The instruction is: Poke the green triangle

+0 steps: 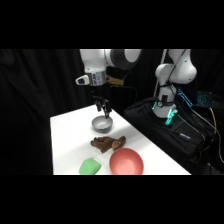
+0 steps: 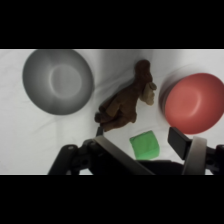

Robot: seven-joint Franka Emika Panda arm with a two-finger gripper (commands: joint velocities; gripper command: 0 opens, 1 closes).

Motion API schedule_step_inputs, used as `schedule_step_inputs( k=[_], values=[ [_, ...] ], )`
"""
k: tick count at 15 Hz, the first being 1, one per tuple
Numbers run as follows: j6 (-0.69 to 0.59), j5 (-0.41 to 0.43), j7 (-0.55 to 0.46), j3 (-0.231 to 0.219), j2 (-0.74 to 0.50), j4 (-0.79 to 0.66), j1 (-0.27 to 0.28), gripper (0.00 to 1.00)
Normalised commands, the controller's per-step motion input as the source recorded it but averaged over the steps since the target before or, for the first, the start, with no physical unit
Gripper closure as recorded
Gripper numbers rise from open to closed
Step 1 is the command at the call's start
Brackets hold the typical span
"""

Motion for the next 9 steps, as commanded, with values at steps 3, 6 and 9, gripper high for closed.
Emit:
schedule_step_inputs(
  k=[3, 6, 9],
  values=[
    [-0.24, -0.061, 0.21, 0.059, 0.45, 0.68, 0.087, 0.00],
    [-0.24, -0.118, 0.21, 0.032, 0.44, 0.68, 0.094, 0.00],
    [-0.19, -0.091, 0.09, 0.022, 0.38, 0.62, 0.065, 0.36]
  ],
)
